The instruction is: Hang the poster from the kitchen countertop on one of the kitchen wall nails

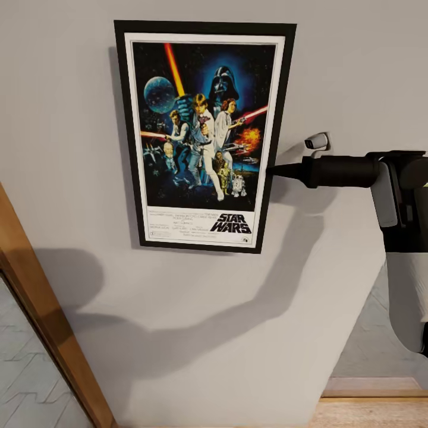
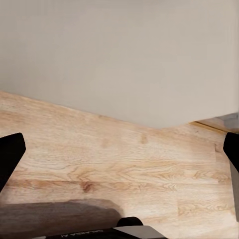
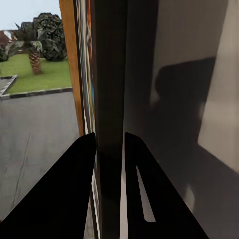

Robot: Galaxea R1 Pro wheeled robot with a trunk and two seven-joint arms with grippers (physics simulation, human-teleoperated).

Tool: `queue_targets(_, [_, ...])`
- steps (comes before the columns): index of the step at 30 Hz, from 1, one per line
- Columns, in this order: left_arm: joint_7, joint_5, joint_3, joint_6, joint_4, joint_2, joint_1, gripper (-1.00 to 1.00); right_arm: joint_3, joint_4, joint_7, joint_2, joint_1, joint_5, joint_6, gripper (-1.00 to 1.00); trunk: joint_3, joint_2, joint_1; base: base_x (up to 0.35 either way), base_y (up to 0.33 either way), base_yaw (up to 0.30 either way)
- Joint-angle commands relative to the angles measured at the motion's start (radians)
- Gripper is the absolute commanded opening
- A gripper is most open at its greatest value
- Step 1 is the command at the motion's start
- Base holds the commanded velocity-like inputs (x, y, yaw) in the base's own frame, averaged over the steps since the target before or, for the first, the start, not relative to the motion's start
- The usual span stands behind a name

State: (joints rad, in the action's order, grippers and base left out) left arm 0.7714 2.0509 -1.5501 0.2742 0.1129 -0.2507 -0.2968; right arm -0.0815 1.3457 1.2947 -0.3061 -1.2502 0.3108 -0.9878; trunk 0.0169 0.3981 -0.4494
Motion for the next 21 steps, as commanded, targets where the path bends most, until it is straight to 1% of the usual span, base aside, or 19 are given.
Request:
queue_targets(1, [0.0, 0.008, -0.008, 0.005, 0.002, -0.001, -0.001, 1.0, -0.001, 0.0, 0.001, -0.001, -0.001, 0.004, -0.007, -1.0, 0.002, 0.002, -0.001, 0.0, 0.002, 0.0])
queue_targets(21, [0.0, 0.008, -0.008, 0.005, 0.002, -0.001, -0.001, 1.0, -0.001, 0.0, 0.001, -0.001, -0.001, 0.004, -0.007, -1.0, 0.002, 0.002, -0.001, 0.0, 0.006, 0.0])
